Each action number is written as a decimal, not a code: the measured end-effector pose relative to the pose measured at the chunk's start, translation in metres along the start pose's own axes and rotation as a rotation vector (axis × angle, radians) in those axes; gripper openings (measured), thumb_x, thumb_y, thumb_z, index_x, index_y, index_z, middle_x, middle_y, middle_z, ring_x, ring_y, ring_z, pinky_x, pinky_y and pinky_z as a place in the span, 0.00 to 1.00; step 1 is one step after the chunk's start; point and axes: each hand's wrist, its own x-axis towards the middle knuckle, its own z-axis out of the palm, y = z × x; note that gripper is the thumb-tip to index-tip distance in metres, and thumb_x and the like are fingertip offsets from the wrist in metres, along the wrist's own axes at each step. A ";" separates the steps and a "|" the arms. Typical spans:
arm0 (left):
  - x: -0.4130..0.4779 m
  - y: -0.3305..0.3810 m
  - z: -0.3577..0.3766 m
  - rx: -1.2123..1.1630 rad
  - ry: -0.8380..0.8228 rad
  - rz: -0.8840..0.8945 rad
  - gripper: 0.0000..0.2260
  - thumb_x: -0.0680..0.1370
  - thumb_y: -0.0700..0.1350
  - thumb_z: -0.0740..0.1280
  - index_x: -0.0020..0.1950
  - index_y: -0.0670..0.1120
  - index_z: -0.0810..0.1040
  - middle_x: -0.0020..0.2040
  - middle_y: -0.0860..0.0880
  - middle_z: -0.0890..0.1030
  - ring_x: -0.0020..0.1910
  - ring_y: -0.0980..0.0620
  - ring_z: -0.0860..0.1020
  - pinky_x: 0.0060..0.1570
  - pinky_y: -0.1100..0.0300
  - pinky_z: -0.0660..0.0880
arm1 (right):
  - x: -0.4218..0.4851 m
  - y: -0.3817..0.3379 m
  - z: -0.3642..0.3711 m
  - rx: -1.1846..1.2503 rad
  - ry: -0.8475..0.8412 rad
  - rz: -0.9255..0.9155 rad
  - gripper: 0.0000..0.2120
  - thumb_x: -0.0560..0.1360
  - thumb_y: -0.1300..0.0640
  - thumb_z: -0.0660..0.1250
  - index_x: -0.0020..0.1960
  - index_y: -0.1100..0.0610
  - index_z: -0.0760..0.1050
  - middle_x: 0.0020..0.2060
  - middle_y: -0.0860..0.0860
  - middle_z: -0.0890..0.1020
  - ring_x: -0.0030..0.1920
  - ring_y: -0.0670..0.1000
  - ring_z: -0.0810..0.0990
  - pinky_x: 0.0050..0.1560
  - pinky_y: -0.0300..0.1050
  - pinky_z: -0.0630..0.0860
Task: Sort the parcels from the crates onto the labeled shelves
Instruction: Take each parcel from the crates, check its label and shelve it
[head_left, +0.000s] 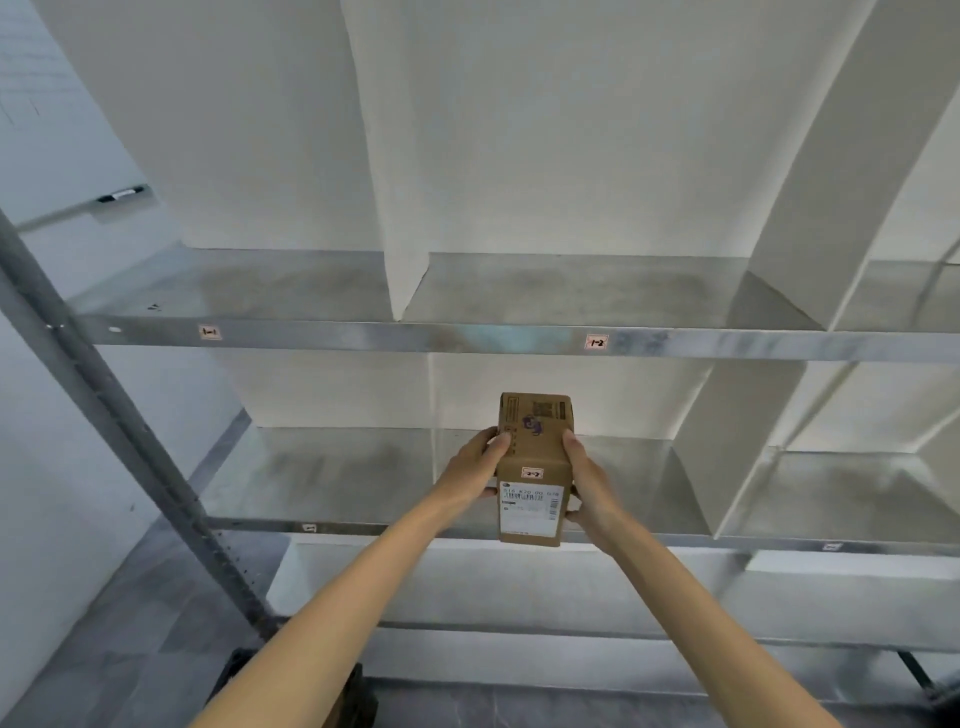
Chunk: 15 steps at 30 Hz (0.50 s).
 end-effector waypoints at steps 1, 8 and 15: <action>0.010 -0.003 0.003 0.033 0.019 0.009 0.18 0.80 0.58 0.55 0.67 0.53 0.67 0.57 0.51 0.78 0.51 0.56 0.79 0.44 0.61 0.79 | 0.009 0.001 -0.001 0.008 -0.008 0.001 0.16 0.78 0.37 0.51 0.51 0.41 0.75 0.41 0.41 0.84 0.45 0.43 0.79 0.36 0.41 0.71; 0.064 -0.026 0.006 0.202 0.096 -0.006 0.21 0.80 0.57 0.56 0.69 0.49 0.65 0.59 0.48 0.78 0.54 0.49 0.79 0.56 0.50 0.77 | 0.061 0.016 0.001 0.056 -0.065 0.049 0.19 0.80 0.42 0.51 0.61 0.50 0.74 0.48 0.48 0.82 0.46 0.44 0.78 0.39 0.42 0.73; 0.080 -0.057 0.011 0.124 0.210 0.003 0.13 0.81 0.56 0.53 0.61 0.53 0.69 0.46 0.59 0.78 0.42 0.65 0.77 0.35 0.75 0.73 | 0.089 0.036 0.008 -0.025 -0.062 0.048 0.18 0.79 0.42 0.55 0.61 0.51 0.73 0.53 0.53 0.82 0.47 0.48 0.80 0.44 0.45 0.76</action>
